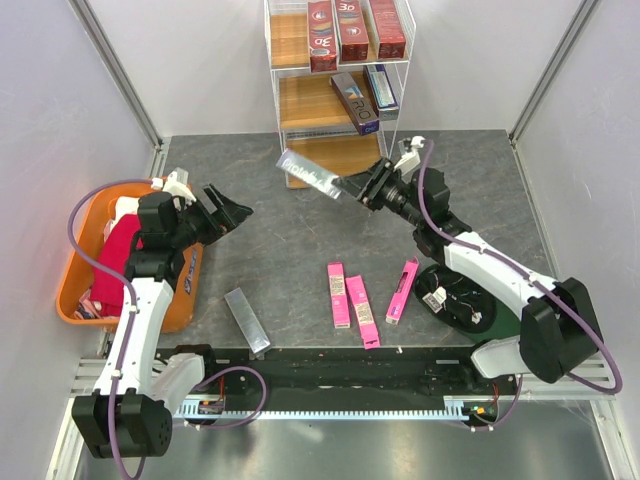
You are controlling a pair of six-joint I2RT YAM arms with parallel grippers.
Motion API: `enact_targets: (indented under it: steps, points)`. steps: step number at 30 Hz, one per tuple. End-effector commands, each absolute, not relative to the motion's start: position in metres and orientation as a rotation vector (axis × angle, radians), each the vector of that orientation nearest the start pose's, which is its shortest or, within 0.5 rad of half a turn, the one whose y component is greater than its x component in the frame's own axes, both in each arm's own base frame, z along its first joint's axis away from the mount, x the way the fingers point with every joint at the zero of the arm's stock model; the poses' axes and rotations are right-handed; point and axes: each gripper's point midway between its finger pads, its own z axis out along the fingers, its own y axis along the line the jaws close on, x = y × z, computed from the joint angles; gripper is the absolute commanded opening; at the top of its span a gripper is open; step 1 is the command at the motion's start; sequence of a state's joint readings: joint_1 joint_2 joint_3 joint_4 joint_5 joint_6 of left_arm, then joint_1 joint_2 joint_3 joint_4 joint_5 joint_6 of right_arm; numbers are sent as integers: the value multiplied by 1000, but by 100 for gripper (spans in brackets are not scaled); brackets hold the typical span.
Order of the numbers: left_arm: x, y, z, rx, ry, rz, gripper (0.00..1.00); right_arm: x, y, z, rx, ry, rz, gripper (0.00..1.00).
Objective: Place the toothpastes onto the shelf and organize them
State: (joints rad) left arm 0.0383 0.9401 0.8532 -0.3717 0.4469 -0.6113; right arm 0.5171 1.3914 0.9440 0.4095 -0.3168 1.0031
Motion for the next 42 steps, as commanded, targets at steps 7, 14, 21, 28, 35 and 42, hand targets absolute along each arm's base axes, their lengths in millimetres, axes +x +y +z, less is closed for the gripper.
enact_targets:
  steps: [7, 14, 21, 28, 35, 42]
  points:
    - [299, -79, 231, -345, 2045, -751, 95, 433, 242, 345, 465, 1492, 1237, 8]
    - [296, -81, 224, -347, 2060, -759, 95, 474, 248, 334, 613, 1434, 1298, 8]
    - [293, -83, 222, -336, 2063, -774, 95, 484, 254, 332, 657, 1401, 1362, 7]
    - [294, -83, 217, -338, 2079, -773, 95, 463, 263, 347, 576, 1423, 1436, 6]
    - [294, -83, 218, -338, 2077, -773, 95, 445, 264, 369, 516, 1417, 1481, 7]
    - [294, -84, 217, -334, 2079, -777, 95, 450, 262, 392, 501, 1344, 1493, 7]
